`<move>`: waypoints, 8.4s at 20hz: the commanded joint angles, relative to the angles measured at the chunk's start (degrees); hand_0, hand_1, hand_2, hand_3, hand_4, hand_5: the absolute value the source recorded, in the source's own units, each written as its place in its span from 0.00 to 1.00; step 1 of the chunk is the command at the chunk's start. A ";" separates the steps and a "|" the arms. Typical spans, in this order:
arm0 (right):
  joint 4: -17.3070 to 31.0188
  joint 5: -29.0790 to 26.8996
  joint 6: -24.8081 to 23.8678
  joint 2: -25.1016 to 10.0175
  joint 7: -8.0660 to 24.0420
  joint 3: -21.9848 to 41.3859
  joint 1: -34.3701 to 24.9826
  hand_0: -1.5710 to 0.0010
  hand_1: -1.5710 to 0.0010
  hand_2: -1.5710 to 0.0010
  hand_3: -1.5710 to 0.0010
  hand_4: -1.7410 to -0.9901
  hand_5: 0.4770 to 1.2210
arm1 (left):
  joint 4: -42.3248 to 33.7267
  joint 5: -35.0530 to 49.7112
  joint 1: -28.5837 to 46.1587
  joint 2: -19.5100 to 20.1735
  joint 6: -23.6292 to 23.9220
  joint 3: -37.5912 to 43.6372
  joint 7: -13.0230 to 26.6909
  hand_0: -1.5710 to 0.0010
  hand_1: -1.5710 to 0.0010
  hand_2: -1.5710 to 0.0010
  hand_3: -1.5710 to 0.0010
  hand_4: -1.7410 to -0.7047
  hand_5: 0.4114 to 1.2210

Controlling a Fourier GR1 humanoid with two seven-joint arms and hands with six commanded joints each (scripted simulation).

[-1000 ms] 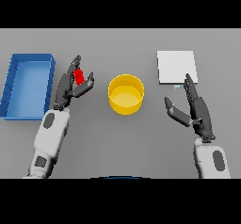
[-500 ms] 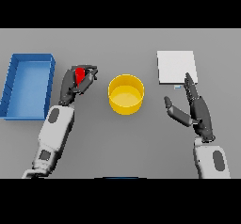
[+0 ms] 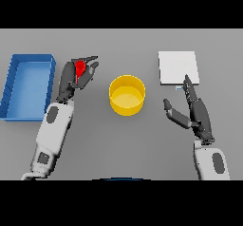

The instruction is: Pick up the red beaker and tilt it to pour out 1 green nut into yellow bowl. Pick up the yellow bowl and place it on the metallic measuring scale.

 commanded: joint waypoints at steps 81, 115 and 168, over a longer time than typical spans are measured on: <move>0.82 -1.27 1.56 -0.34 -1.98 -0.11 -1.42 1.00 1.00 1.00 1.00 0.57 0.24 | 46.13 -19.25 -65.97 30.98 -20.20 -45.71 17.43 0.00 0.01 0.01 0.10 0.05 1.00; 2.81 1.23 1.20 -0.66 -3.34 1.35 -1.61 1.00 1.00 1.00 1.00 0.55 0.34 | 2.46 19.89 -9.60 46.99 6.27 -32.42 44.55 0.00 0.03 0.10 0.46 0.59 0.45; 24.49 33.75 25.54 -16.66 -9.64 32.59 -37.85 1.00 1.00 1.00 1.00 0.62 0.29 | -3.49 25.40 -6.27 48.87 2.52 -31.72 37.50 1.00 1.00 1.00 1.00 0.91 0.39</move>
